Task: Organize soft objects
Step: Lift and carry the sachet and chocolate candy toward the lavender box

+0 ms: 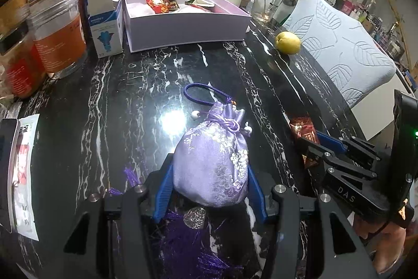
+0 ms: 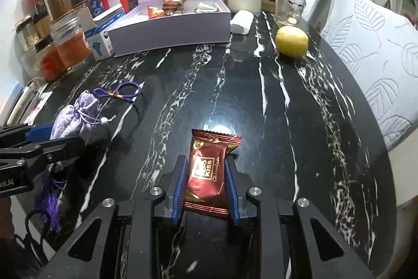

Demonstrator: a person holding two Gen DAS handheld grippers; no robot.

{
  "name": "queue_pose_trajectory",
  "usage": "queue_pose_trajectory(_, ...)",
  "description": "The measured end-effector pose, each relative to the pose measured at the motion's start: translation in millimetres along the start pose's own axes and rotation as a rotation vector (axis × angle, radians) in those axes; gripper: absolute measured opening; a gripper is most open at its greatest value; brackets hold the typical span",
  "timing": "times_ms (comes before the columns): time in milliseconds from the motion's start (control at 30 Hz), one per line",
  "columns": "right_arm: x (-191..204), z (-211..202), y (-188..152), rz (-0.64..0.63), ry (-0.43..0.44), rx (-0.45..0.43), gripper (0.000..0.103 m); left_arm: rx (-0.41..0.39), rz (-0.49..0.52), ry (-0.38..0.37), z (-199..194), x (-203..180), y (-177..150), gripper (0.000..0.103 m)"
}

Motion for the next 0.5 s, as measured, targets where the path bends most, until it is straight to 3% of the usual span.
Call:
queue_pose_trajectory(267,-1,-20,-11,0.043,0.016,-0.028,0.028,-0.023,0.022,-0.028,-12,-7,-1,0.051)
queue_pose_trajectory(500,0,-46,-15,0.078,0.079,-0.065,0.028,-0.102,0.053,-0.046,-41,-18,11,0.051)
Point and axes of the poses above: each gripper's, at about its wrist camera, not at the fingertips, and z roughly the way its jaws point, x to its left, y to its top, the point moved 3 cm from there along z, roughly the way its jaws point, and after that the axes turned 6 degrees about x, right-handed, at the moved point
